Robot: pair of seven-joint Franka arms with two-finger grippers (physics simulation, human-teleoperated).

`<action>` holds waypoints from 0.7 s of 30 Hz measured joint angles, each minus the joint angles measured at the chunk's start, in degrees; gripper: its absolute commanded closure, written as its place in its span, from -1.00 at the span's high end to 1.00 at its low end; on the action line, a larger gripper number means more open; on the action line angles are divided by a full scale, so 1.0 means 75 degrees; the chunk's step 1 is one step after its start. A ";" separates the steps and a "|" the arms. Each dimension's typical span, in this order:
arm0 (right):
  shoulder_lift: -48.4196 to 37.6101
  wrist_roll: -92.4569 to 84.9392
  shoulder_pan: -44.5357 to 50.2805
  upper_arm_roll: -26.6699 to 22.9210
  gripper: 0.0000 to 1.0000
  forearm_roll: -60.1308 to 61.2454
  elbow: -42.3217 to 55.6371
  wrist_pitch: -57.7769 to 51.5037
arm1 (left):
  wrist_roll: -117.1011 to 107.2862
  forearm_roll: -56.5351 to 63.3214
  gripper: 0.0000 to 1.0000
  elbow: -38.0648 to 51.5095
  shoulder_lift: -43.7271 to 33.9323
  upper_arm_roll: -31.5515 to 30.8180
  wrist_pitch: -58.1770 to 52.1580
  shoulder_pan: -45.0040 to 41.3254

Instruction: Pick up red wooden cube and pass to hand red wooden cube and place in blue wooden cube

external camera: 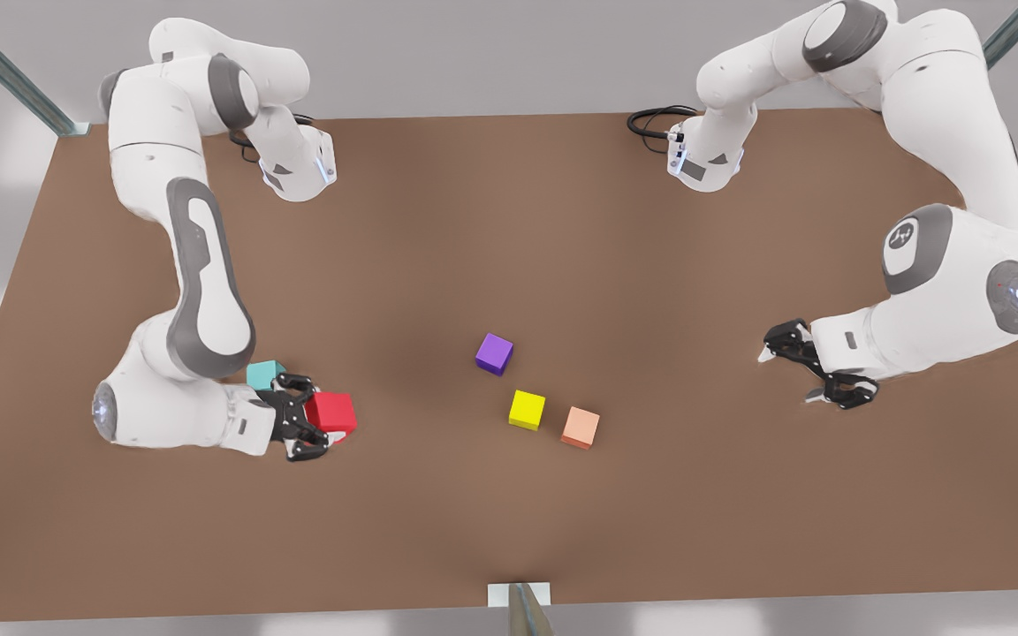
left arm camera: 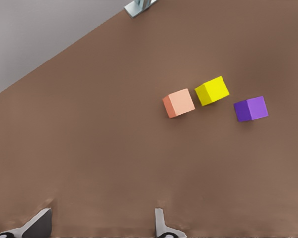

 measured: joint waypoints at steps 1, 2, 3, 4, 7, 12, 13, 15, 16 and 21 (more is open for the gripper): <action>-0.0045 0.0401 0.0051 -0.0002 0.14 -0.1091 -0.0133 0.0002 | -0.0137 -0.0332 1.00 -0.0983 -0.0949 0.2170 -0.0002 -0.1593; -0.0163 0.0795 0.0105 -0.0003 0.15 -0.2020 -0.0372 0.0019 | -0.0266 -0.0569 1.00 -0.1409 -0.1361 0.3227 -0.0026 -0.2354; -0.0310 0.1168 0.0108 -0.0006 0.16 -0.2751 -0.0725 0.0098 | -0.0388 -0.0733 1.00 -0.1582 -0.1470 0.3769 -0.0041 -0.2714; -0.0547 0.1522 0.0072 -0.0016 0.16 -0.3367 -0.1276 0.0279 | -0.0506 -0.0865 1.00 -0.1655 -0.1396 0.4054 -0.0062 -0.2881; -0.0988 0.2474 -0.0244 -0.0083 0.16 -0.4581 -0.2550 0.1047 | -0.0819 -0.1121 1.00 -0.1734 -0.1220 0.4279 -0.0174 -0.3117; -0.1470 0.3773 -0.0609 -0.0083 0.16 -0.5285 -0.4148 0.2455 | -0.1238 -0.1250 1.00 -0.1740 -0.1186 0.4191 -0.0405 -0.3151; -0.1553 0.4003 -0.0621 -0.0078 0.17 -0.5294 -0.4438 0.2686 | -0.1308 -0.1257 1.00 -0.1745 -0.1180 0.4191 -0.0411 -0.3124; -0.1668 0.4426 -0.0624 -0.0068 0.18 -0.5251 -0.4839 0.3095 | -0.1438 -0.1268 1.00 -0.1761 -0.1176 0.4182 -0.0425 -0.3118; -0.1691 0.4620 -0.0623 -0.0065 0.18 -0.5236 -0.4976 0.3275 | -0.1498 -0.1271 1.00 -0.1773 -0.1169 0.4181 -0.0429 -0.3111; -0.1770 0.5437 -0.0622 -0.0041 0.19 -0.5106 -0.5467 0.3995 | -0.1752 -0.1279 1.00 -0.1787 -0.1083 0.4178 -0.0431 -0.3121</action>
